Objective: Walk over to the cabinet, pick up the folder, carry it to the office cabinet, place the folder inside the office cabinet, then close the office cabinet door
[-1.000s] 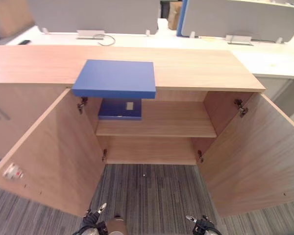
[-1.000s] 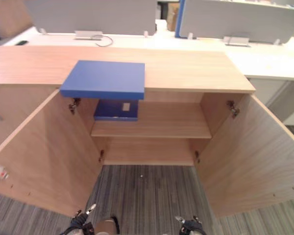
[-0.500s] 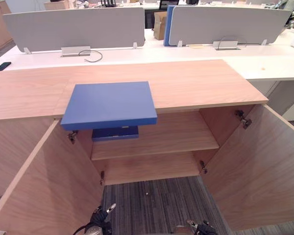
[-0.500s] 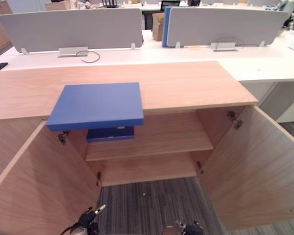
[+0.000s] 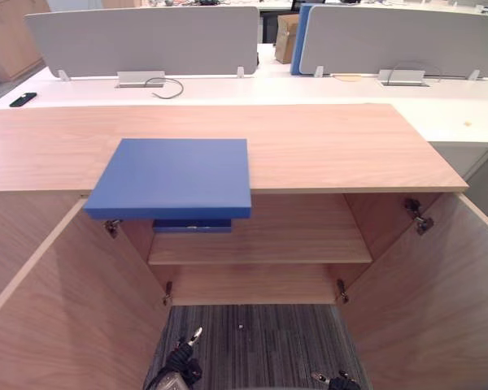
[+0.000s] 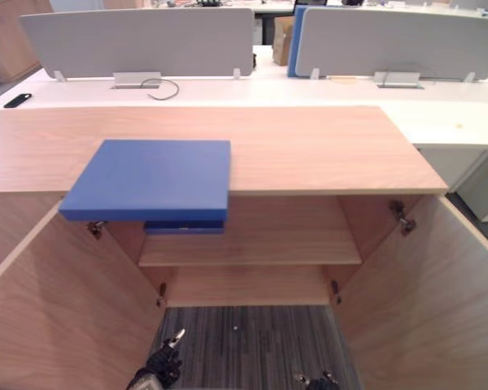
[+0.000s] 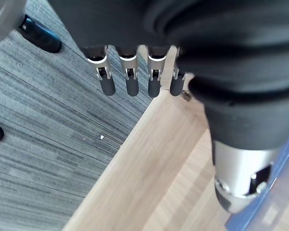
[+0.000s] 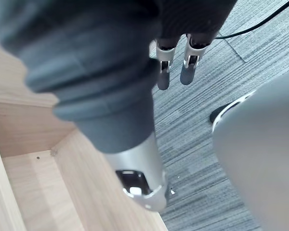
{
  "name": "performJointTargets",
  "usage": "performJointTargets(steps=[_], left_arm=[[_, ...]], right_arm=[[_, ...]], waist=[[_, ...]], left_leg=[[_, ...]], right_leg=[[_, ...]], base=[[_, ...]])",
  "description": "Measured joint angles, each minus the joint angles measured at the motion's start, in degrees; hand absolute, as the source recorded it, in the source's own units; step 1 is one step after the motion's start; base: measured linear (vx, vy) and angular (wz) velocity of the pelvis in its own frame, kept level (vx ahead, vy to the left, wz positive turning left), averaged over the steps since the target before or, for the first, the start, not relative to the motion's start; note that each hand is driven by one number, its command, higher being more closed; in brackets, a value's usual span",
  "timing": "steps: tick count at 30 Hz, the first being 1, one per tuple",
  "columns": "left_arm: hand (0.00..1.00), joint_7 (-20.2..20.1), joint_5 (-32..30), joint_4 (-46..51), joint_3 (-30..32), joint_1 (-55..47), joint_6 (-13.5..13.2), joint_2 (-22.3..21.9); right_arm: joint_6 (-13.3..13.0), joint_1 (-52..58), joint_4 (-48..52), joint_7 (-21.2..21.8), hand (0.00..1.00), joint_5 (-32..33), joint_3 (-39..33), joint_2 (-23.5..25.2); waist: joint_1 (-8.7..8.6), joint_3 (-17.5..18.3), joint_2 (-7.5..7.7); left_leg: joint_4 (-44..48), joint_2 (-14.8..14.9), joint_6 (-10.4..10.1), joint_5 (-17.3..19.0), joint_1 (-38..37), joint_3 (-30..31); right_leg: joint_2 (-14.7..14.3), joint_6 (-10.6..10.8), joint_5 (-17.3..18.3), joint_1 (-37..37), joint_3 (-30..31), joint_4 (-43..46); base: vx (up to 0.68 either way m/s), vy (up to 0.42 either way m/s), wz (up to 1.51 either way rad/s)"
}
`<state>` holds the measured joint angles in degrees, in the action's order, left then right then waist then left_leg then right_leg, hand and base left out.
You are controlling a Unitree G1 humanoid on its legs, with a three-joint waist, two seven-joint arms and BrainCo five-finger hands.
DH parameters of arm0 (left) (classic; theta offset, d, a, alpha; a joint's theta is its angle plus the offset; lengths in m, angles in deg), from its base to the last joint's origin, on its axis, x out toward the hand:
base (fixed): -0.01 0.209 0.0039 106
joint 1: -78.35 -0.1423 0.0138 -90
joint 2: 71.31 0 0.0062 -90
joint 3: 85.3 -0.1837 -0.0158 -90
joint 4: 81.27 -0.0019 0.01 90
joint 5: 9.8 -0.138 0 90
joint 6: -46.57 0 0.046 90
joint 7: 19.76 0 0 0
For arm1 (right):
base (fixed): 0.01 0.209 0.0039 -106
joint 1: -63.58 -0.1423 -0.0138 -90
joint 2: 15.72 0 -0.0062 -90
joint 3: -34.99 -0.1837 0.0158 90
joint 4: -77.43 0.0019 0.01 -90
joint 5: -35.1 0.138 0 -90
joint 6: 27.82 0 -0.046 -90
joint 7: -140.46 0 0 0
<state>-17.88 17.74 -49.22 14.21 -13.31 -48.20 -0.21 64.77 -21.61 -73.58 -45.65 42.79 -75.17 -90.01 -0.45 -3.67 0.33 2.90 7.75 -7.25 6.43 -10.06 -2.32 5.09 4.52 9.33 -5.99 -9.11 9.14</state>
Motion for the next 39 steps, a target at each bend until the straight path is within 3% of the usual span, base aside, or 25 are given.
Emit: performJointTargets(steps=[3, 7, 9, 10, 14, 15, 16, 21, 27, 29, 35, 37, 39], left_arm=[[0.0, -0.21, 8.44, 12.14, -7.54, -3.47, 0.0, 1.83], [0.0, -1.39, 11.11, 27.92, -13.75, -5.97, -0.71, 8.43], [0.0, -4.34, 8.96, 39.67, -18.69, -6.81, -1.02, 18.1], [0.0, -5.43, 7.99, 42.77, -19.77, -6.81, -1.07, 20.89], [0.0, -14.83, 6.19, 65.64, -22.9, -8.32, -1.3, 42.59], [0.0, -17.69, 7.0, 70.72, -22.34, -9.15, -1.37, 46.06], [0.0, -18.94, 7.55, 72.97, -21.61, -9.78, -1.39, 46.87], [0.0, -22.28, 12.88, 81.23, -13.55, -14.8, -4.14, 45.16], [0.0, -21.47, 18.42, 83.79, 0.02, -16.16, -6.25, 36.61], [0.0, -21.47, 21.29, 85.58, 4.8, -16.47, -7.11, 31.97], [0.0, -21.28, 23.55, 86.83, 10.54, -16.61, -9.36, 23.03], [0.0, -20.02, 23.31, 87.89, 10.62, -16.63, -10.34, 19.94], [0.0, -15.7, 18.9, 90.16, 9.74, -16.67, -11.4, 17.19]], right_arm=[[0.06, 0.53, 0.07, 0.43, 0.0, 0.12, 0.96, -0.03], [0.28, 0.49, 0.14, 0.75, 0.0, -0.22, 3.98, -0.59], [0.83, 0.33, 0.27, 2.11, 0.0, -3.2, 6.52, -1.62], [0.92, 0.29, 0.27, 2.56, 0.0, -4.23, 6.88, -1.79], [1.35, 0.28, 0.19, 5.97, 0.0, -8.04, 8.93, -2.87], [1.37, 0.43, 0.08, 6.66, 0.0, -9.02, 8.91, -3.32], [1.4, 0.52, 0.0, 7.04, 0.0, -9.06, 8.87, -3.56], [1.34, 2.01, -1.35, 8.16, 0.0, -9.1, 5.12, -3.94], [1.27, 2.92, -4.91, 8.36, 0.0, -8.25, -4.27, -3.79], [1.27, 3.5, -5.03, 8.36, 0.0, -6.56, -7.55, -3.48], [1.26, 3.05, -5.03, 8.38, 0.0, -6.43, -9.87, -2.73], [1.26, 2.46, -5.03, 8.26, 0.0, -6.1, -9.77, -2.3], [1.29, 1.62, -4.86, 7.62, 0.0, -4.8, -9.24, -1.54]], waist=[[0.18, 0.24, 0.86], [0.66, 0.36, 1.25], [0.84, 0.41, 1.26], [0.99, 0.43, 1.25], [2.45, 0.9, 1.4], [2.66, 1.31, 1.29], [2.82, 1.46, 1.16], [4.24, 3.17, 0.83], [5.4, 3.47, 0.88], [5.61, 3.47, 0.9], [6.36, 3.63, 1.29], [6.4, 3.65, 1.32], [6.4, 3.48, 1.55]], left_leg=[[0.04, -1.8, 0.7, -0.44, 1.14, 1.73], [0.22, -2.98, 1.34, -0.86, 1.92, 2.84], [0.41, -3.03, 1.39, -0.85, 1.58, 3.14], [0.41, -3.01, 1.4, -0.85, 1.48, 3.14], [1.33, -3.3, 1.91, -0.34, 2.56, 3.68], [1.6, -3.58, 2.12, -0.18, 3.32, 4.28], [1.66, -3.71, 2.19, -0.14, 3.5, 4.42], [1.77, -3.98, 1.99, -0.38, 4.14, 5.54], [2.42, -4.18, 1.81, -0.58, 5.13, 7.75], [2.53, -4.36, 1.82, -0.58, 5.13, 8.36], [3.6, -4.49, 1.83, -0.54, 6.02, 9.3], [3.74, -4.48, 1.83, -0.54, 6.01, 9.4], [4.24, -4.5, 1.83, -0.54, 5.98, 9.47]], right_leg=[[1.56, 0.69, -1.63, -1.58, -1.51, -3.2], [2.66, 1.03, -2.96, -2.38, -2.52, -4.91], [3.0, 1.12, -3.46, -3.23, -3.37, -5.03], [3.06, 1.1, -3.61, -3.32, -3.39, -5.03], [3.14, 1.1, -3.72, -3.22, -3.34, -4.98], [3.31, 1.11, -3.73, -3.07, -3.36, -5.33], [3.41, 1.12, -3.73, -3.08, -3.36, -5.54], [3.11, 1.18, -3.88, -3.33, -3.87, -6.31], [2.97, 0.93, -3.75, -3.72, -4.91, -6.38], [3.07, 0.85, -3.7, -4.11, -4.91, -6.38], [3.02, 0.64, -3.56, -4.2, -5.05, -6.37], [2.98, 0.64, -3.56, -4.4, -5.05, -6.35], [3.04, 0.63, -3.57, -4.57, -5.08, -6.18]], base=[[0.02, 0.108, 0.29], [-0.02, 0.083, 0.21], [-0.06, 0.061, 0.15], [-0.11, 0.062, 0.08], [-0.12, 0.024, 0.06], [-0.14, 0.009, 0.09], [-0.13, 0.014, 0.13], [-0.04, 0.0, 0.08], [0.0, -0.011, 0.18], [-0.01, 0.014, 0.13], [-0.05, 0.005, 0.08], [-0.07, 0.001, 0.02], [-0.07, 0.008, 0.02]])
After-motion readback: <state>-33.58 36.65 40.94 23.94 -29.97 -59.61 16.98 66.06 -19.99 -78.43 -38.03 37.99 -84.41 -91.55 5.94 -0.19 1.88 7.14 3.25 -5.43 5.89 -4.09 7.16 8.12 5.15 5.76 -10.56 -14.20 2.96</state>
